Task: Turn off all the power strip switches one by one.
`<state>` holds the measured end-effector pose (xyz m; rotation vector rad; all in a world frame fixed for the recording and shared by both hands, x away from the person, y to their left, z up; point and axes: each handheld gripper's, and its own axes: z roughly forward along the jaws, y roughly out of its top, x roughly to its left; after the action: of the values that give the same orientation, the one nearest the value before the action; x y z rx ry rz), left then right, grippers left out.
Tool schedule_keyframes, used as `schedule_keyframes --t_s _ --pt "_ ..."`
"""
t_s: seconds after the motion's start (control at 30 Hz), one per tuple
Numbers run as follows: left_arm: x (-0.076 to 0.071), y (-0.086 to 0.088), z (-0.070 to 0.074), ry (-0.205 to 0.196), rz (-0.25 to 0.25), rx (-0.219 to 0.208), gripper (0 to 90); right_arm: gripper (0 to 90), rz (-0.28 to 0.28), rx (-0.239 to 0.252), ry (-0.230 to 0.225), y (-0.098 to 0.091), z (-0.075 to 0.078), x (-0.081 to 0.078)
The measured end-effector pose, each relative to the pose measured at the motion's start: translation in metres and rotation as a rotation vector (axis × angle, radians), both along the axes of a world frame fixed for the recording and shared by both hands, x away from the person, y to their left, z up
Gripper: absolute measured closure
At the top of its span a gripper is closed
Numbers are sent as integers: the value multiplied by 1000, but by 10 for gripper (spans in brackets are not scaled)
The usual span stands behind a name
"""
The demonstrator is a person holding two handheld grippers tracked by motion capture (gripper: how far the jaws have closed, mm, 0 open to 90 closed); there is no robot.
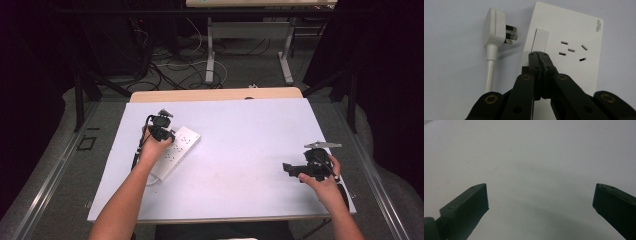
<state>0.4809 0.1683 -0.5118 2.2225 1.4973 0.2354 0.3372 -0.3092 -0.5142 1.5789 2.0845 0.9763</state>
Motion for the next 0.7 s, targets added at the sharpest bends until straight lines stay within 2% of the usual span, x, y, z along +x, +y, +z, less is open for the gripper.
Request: schedule_keyframes --t_s 0.3,0.7 --pt "2 -1 0 -4 5 11 900 0 1 -1 0 0 0 0" --pt "2 0 7 -27 13 -5 900 0 2 0 2 0 0 1"
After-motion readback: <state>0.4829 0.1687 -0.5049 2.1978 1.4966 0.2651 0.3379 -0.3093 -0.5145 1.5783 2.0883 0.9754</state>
